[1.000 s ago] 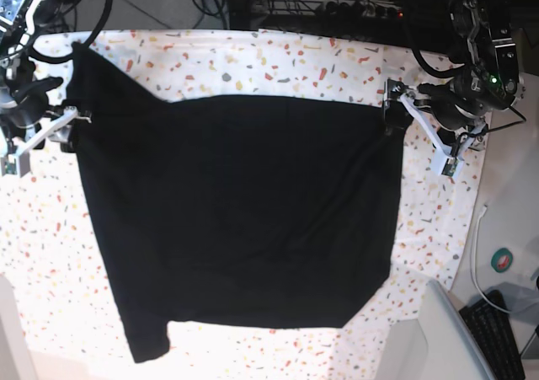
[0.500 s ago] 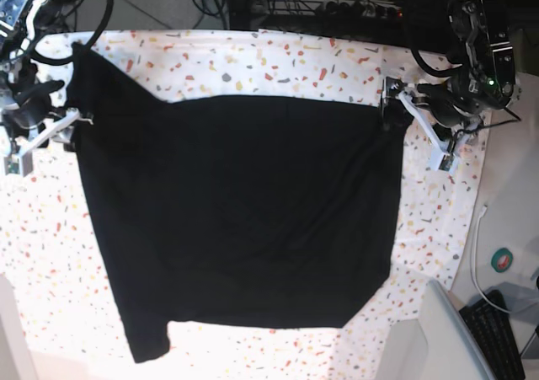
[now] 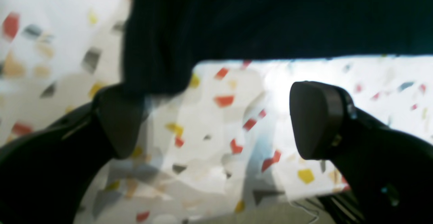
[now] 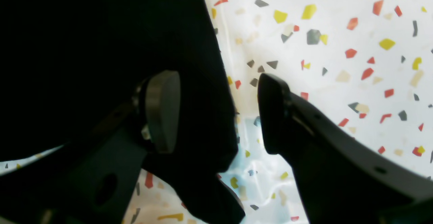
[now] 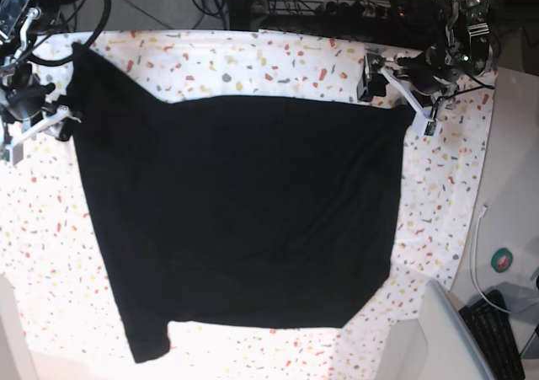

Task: Layout the t-shirt on the table in an organized manner, then fold the t-shirt properly
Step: 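Pull the shirt shoulders with both grippers to straighten the body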

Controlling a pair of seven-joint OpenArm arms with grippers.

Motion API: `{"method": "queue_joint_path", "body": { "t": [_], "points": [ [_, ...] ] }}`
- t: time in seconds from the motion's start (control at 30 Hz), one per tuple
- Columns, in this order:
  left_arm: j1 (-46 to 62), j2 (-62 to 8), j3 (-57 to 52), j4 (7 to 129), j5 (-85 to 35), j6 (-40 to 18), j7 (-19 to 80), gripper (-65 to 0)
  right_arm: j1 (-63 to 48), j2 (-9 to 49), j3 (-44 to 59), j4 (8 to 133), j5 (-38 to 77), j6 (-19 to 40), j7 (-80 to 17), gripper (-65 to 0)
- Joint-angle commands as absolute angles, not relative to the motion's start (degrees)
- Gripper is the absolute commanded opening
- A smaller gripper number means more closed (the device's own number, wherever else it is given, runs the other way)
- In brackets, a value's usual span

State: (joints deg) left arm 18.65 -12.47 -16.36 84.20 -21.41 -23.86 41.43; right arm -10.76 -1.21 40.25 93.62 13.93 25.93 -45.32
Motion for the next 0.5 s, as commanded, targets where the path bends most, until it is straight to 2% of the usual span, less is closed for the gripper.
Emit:
{"method": "queue_joint_path", "body": {
  "t": [0.0,0.33,0.47],
  "points": [
    [18.4,-12.3,-16.7,83.8,-21.9,-24.0,41.4,0.0,-10.3,-0.7,40.4,94.6,14.5,26.0,-44.4,-30.3],
    [15.2,-8.8,-17.3,81.6,-22.1,-24.0,41.3,0.0,-10.3,-0.3,40.4,93.0,14.4,26.2,-44.4,-30.2],
    [14.3,-7.9,-18.6,80.6,-22.1,-24.0,41.3,0.0,-8.8,1.5,40.8,87.1,14.6,26.2,-41.3,-30.2]
  ]
}}
